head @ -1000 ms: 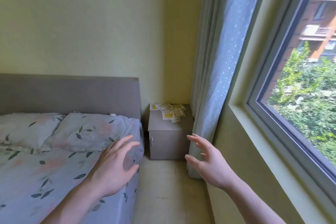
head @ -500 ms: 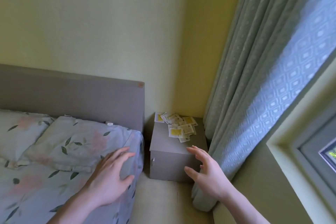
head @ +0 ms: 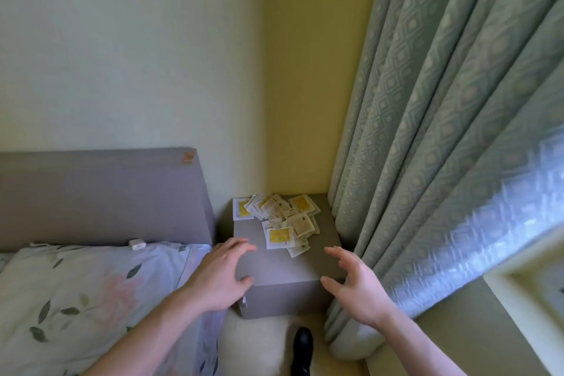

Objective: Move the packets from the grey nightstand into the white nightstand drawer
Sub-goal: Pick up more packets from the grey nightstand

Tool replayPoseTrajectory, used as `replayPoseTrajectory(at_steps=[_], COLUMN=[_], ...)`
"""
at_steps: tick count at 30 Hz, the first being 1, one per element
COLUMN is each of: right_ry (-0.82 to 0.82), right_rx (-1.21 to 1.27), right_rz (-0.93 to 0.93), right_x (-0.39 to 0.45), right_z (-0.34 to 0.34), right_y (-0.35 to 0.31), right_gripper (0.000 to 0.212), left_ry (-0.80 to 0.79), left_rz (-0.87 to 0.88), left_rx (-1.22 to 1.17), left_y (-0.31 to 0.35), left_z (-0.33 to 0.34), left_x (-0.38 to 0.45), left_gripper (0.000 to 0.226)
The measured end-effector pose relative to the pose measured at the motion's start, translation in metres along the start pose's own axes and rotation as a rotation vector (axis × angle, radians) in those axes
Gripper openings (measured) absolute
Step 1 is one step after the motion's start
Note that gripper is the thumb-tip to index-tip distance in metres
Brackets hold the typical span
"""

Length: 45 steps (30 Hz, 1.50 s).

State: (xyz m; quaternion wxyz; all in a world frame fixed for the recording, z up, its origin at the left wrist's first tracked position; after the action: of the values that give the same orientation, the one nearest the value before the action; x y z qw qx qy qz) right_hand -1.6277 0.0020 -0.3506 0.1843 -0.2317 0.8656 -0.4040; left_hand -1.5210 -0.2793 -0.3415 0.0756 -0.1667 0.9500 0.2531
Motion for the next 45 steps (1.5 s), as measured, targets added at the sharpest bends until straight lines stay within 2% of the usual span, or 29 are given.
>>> replayPoseTrajectory(at_steps=[7,13,20,24,28,37,39,42,45], right_ry=[-0.129,-0.183,-0.140,-0.056,0.030,0.153,0.185,0.190,0.182], right_rx=[0.064,0.232,0.177,0.138,0.139,0.143,0.143,0.172,0.169], right_rz=[0.157,0.353,0.477,0.518,0.537,0.565,0.569,0.601,0.629], right_x=[0.155,0.266,0.348,0.378,0.398,0.423,0.426,0.427,0.426], right_z=[0.010,0.033,0.072,0.099,0.126,0.168,0.177,0.184,0.182], right_y=[0.056,0.092,0.147,0.191,0.235,0.300,0.306,0.307,0.306], right_gripper=[0.059,0.040,0.055,0.045,0.040,0.058,0.053,0.044,0.022], left_ry=[-0.151,-0.216,-0.278,-0.340,-0.332,-0.216,-0.175,-0.148,-0.102], left_rz=[-0.146,-0.304,-0.330,-0.274,-0.216,-0.075,-0.076,-0.110,-0.140], left_rx=[-0.031,-0.072,-0.079,-0.075,-0.051,0.192,0.207,0.220,0.197], left_y=[-0.022,-0.049,-0.086,-0.102,-0.108,-0.129,-0.134,-0.141,-0.155], left_z=[0.031,0.052,0.104,0.161,0.220,0.314,0.320,0.320,0.313], left_x=[0.135,0.223,0.309,0.362,0.406,0.442,0.441,0.438,0.432], left_gripper=[0.057,0.053,0.051,0.052,0.060,0.079,0.075,0.055,0.034])
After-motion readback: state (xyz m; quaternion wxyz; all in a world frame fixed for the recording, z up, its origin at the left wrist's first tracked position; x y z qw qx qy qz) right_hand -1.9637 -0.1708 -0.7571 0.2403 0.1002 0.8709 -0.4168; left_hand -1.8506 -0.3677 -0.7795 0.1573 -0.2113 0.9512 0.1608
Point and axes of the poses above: each hand's wrist, its own x-axis towards the middle knuckle, its own z-axis out of the palm, y = z × x, the point moved 1 cm from there along x, towards the middle knuckle, and after that the axes turned 7 degrees about -z, right-handed, at the moved point
